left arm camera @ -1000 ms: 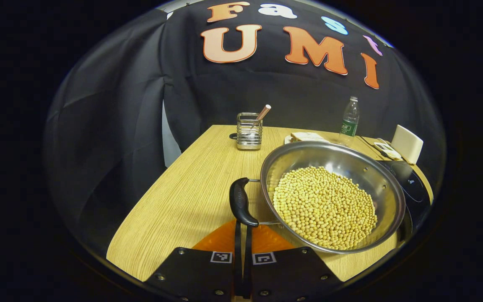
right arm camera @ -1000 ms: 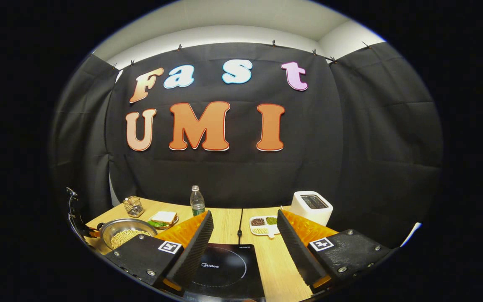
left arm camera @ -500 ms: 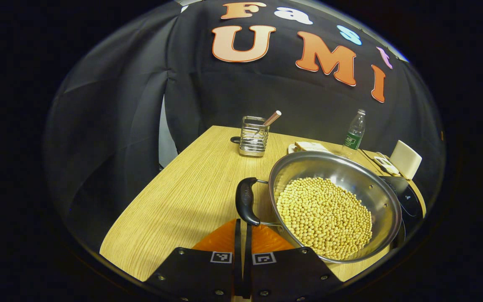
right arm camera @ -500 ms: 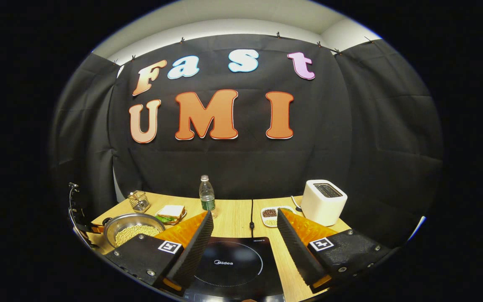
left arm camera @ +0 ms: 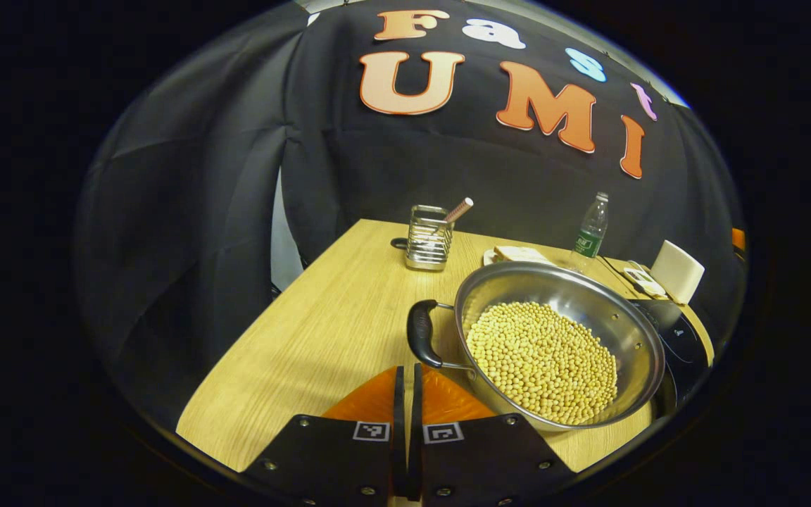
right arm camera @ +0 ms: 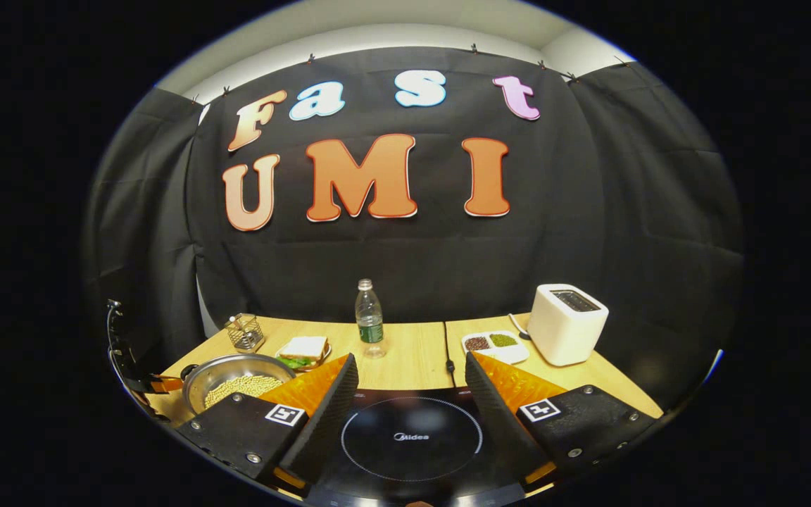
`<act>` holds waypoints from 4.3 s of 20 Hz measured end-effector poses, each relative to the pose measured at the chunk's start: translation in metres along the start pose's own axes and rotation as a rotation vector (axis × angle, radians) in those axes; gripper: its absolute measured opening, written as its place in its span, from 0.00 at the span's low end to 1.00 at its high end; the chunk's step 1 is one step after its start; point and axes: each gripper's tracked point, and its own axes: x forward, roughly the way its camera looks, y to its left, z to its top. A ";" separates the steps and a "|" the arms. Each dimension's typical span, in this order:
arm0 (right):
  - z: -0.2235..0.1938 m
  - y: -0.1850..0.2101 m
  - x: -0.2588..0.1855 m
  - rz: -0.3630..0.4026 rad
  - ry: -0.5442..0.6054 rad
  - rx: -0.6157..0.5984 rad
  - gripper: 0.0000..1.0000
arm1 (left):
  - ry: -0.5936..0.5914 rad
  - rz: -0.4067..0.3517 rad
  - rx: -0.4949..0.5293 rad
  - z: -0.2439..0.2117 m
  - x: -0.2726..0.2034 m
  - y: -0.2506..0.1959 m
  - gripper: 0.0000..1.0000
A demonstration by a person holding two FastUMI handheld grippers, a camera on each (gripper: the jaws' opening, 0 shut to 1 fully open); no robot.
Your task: First push the handle of the pot to place it horizontally, then grasp the pot with both hands and set it on the induction cooktop.
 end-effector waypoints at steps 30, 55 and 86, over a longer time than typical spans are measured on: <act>-0.177 0.158 0.107 0.016 0.407 -0.098 0.81 | 0.087 -0.118 0.073 -0.003 0.070 -0.035 0.64; -0.105 0.104 0.066 0.084 0.309 0.003 0.49 | 0.043 -0.028 0.020 0.052 -0.011 -0.089 0.48; -0.115 -0.143 0.018 -0.129 0.357 0.102 0.48 | 0.159 -0.236 0.126 0.014 -0.030 -0.347 0.48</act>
